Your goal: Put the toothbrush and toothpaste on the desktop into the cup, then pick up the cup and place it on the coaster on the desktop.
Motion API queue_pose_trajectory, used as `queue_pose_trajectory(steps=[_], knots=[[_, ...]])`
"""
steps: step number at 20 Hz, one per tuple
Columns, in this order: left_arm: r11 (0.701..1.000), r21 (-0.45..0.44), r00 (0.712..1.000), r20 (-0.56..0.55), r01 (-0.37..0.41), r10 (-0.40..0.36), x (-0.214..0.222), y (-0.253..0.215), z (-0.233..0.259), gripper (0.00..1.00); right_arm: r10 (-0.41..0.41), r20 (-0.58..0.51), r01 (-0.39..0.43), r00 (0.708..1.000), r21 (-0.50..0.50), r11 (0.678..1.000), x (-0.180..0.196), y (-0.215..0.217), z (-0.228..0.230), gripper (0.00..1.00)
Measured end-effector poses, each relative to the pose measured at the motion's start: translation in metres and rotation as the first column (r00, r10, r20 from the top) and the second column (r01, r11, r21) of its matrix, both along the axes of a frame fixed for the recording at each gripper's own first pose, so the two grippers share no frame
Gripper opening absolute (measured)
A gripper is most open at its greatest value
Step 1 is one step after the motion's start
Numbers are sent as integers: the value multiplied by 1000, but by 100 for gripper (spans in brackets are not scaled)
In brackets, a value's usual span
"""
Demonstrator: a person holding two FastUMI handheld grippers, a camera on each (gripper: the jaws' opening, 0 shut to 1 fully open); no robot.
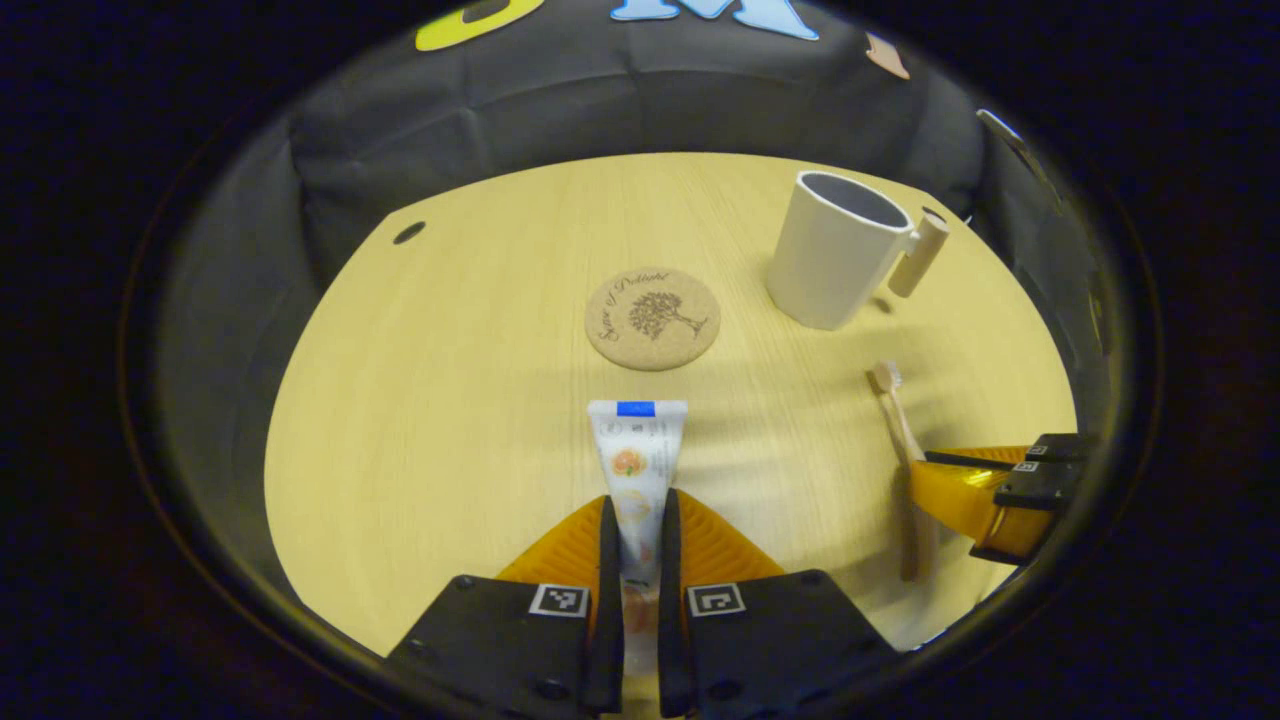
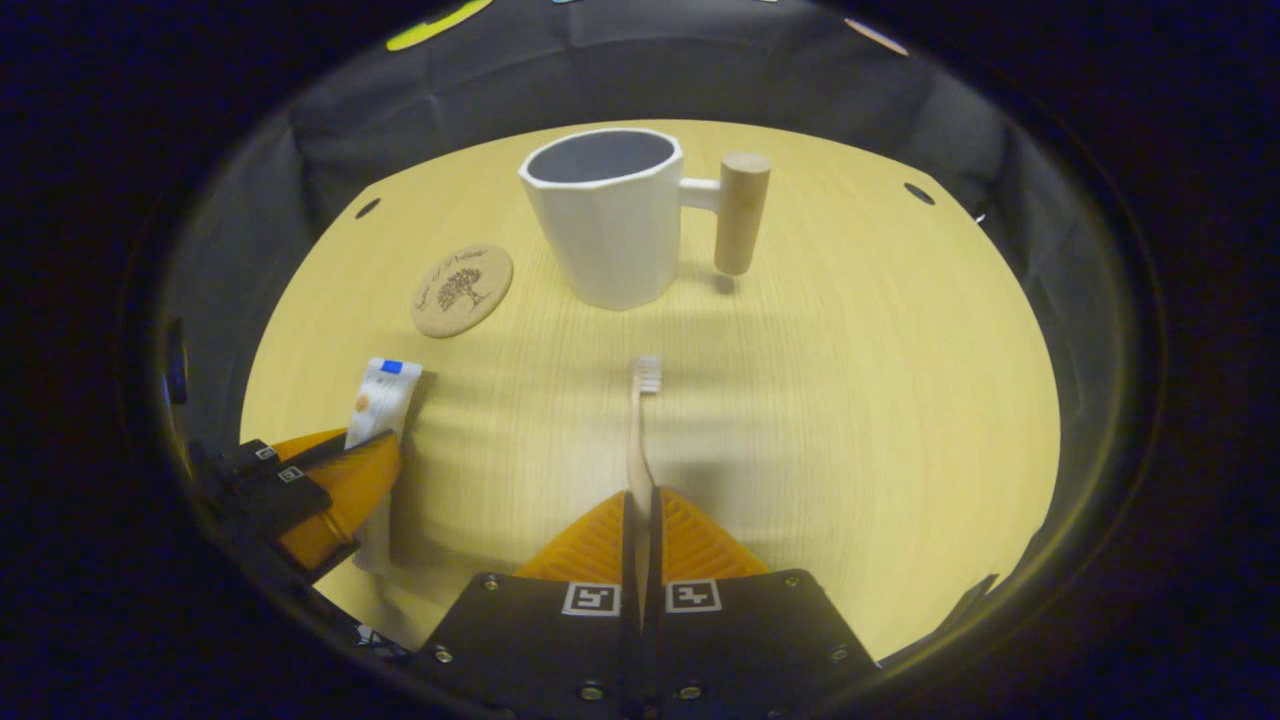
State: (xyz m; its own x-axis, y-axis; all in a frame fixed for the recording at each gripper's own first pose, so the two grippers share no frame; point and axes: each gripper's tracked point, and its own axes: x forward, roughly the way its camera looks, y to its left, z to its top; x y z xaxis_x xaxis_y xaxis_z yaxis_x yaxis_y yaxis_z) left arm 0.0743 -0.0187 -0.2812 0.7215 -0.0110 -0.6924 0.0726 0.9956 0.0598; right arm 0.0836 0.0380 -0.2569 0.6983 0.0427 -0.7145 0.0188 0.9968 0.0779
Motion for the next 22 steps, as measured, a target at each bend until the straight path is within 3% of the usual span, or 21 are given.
queue_pose_trajectory(steps=[5, 10, 22], knots=[[1000, -27, 1000, 30, 2, -1, 0, 1, 6, 22, -19, 67, 18, 998, 26, 1000, -4, -8, 29, 2], [999, -38, 997, 83, 0, 3, 7, 5, 27, 22, -31, 206, 20, 978, 56, 998, -2, -13, 96, 2], [997, -79, 991, 132, -16, 26, 12, 15, 69, 22, -84, 414, -3, 906, 206, 979, 93, -6, 215, 2]])
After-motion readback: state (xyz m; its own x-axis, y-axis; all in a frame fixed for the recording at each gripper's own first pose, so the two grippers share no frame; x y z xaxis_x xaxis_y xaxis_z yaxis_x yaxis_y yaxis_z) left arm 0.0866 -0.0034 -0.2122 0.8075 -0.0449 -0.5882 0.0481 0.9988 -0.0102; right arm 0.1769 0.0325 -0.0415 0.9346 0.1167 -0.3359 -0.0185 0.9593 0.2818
